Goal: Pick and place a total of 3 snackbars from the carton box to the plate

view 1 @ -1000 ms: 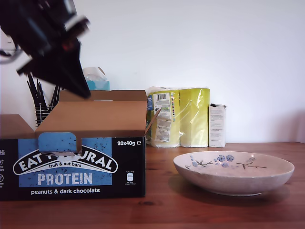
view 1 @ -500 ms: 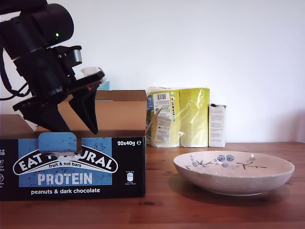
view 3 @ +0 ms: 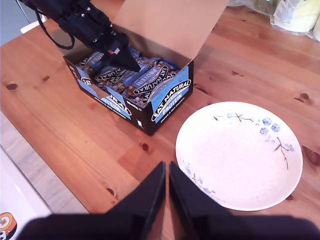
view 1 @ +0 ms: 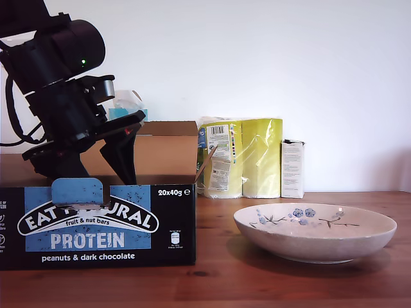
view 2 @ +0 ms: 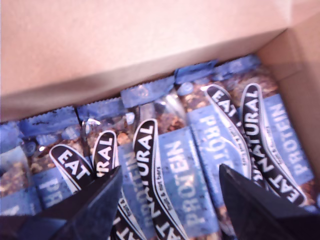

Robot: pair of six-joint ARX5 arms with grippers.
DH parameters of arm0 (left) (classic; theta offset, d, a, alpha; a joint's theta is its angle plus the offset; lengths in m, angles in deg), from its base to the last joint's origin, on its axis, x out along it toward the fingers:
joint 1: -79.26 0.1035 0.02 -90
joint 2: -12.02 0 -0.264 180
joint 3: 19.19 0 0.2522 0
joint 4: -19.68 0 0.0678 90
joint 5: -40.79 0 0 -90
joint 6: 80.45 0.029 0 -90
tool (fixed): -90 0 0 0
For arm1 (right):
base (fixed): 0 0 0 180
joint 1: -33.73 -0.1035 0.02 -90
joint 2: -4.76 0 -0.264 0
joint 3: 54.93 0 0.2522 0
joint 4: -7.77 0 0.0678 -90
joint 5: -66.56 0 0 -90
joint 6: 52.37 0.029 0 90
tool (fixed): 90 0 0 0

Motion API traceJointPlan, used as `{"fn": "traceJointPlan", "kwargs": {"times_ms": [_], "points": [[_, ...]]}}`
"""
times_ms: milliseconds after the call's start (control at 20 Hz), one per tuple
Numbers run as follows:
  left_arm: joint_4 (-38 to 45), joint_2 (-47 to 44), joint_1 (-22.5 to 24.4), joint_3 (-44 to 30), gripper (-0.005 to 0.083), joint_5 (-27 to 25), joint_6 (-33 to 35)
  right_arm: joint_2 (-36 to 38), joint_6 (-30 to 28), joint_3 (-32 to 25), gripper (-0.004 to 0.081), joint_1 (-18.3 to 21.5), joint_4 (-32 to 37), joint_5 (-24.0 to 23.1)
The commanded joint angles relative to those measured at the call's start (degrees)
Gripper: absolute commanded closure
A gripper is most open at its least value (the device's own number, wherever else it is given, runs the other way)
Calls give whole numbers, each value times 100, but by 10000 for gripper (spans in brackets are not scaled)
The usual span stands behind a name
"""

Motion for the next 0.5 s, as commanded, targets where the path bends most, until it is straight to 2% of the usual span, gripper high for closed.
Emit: {"fn": "traceJointPlan", "kwargs": {"times_ms": [0, 200, 250, 450], "points": [[35, 223, -15, -79, 207, -2, -24, 4, -17, 68, 783, -26, 26, -15], [33, 448, -17, -79, 211, 13, -15, 4, -17, 68, 783, -26, 22, -15], [31, 448, -17, -79, 245, 13, -15, 4, -17, 68, 783, -26, 22, -15], [-20, 448, -15, -79, 487, 44, -15, 4, -17, 68, 783, -26, 22, -15]]}}
